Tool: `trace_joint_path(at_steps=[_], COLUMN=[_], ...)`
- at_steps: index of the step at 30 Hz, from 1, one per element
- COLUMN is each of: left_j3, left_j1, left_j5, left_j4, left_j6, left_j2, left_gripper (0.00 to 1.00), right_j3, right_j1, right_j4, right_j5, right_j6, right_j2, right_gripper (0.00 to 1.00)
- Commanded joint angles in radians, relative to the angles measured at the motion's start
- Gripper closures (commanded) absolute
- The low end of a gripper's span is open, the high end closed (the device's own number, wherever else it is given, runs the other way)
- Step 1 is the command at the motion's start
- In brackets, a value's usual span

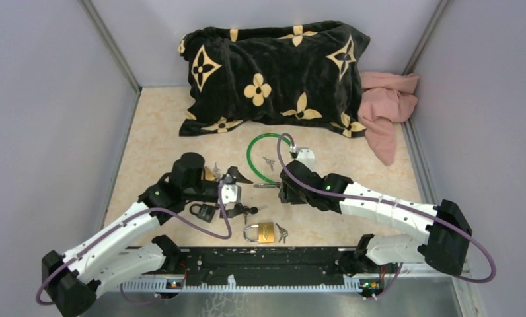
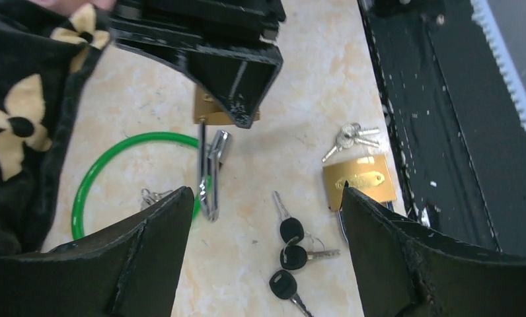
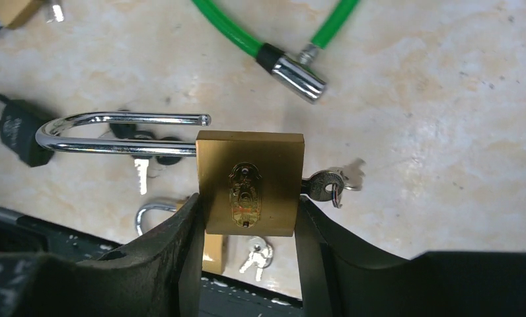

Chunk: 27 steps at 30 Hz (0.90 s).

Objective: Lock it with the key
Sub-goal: Pick up the lock from the center of the board.

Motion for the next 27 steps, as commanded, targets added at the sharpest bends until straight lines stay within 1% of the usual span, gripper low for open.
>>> trace_joint_path(at_steps=[1,2,4,7,10,12,14,18,19,21,22,23,24,26,27], left_j3=[0.025,0.019,-0.006,-0.043,-0.060,-0.063,-0.066,-0.060,-0.057,-0.051,-0.045,-0.040,-0.033,-0.027,-0.025], left_j1=[-0.048,-0.049,-0.048,-0.048,-0.048,-0.048,-0.048,-0.048,-0.048,-0.048,-0.047,-0.043,-0.035,-0.008,0.009], left_j5=[-0.113,-0.143,-0.210,-0.267,-0.285,-0.292,-0.298,-0.289,-0.289,-0.289,-0.287,-0.278,-0.260,-0.209,-0.184], left_j4=[-0.061,-0.019,0.053,0.098,0.100,0.098,0.102,0.111,0.114,0.120,0.121,0.119,0.117,0.119,0.123], left_j6=[0.177,0.131,0.059,0.030,0.020,0.014,0.009,-0.024,-0.042,-0.116,-0.162,-0.212,-0.262,-0.361,-0.410], left_j2=[0.070,0.082,0.092,0.081,0.072,0.070,0.065,0.048,0.046,0.037,0.033,0.027,0.019,-0.003,-0.016], left_gripper=[0.11,0.11,0.15,0.26,0.35,0.48,0.62,0.98,1.00,1.00,1.00,1.00,1.00,1.00,1.00], right_j3=[0.113,0.133,0.160,0.175,0.170,0.166,0.167,0.166,0.162,0.150,0.140,0.121,0.101,0.058,0.034], right_j1=[0.071,0.089,0.123,0.153,0.164,0.168,0.173,0.178,0.178,0.178,0.178,0.178,0.177,0.176,0.173], right_j4=[0.163,0.164,0.171,0.188,0.210,0.226,0.238,0.246,0.254,0.281,0.297,0.319,0.339,0.356,0.361], right_j5=[0.022,0.030,0.054,0.063,0.060,0.054,0.052,0.050,0.042,0.023,0.009,-0.009,-0.020,-0.023,-0.025], right_j6=[-0.065,-0.076,-0.091,-0.110,-0.124,-0.134,-0.144,-0.157,-0.162,-0.183,-0.196,-0.221,-0.252,-0.287,-0.303], right_j2=[0.003,0.016,0.030,0.033,0.026,0.022,0.019,0.026,0.024,0.021,0.018,0.011,0.001,-0.037,-0.060], right_gripper=[1.00,1.00,1.00,1.00,1.00,1.00,1.00,1.00,1.00,1.00,0.93,0.77,0.57,0.32,0.24])
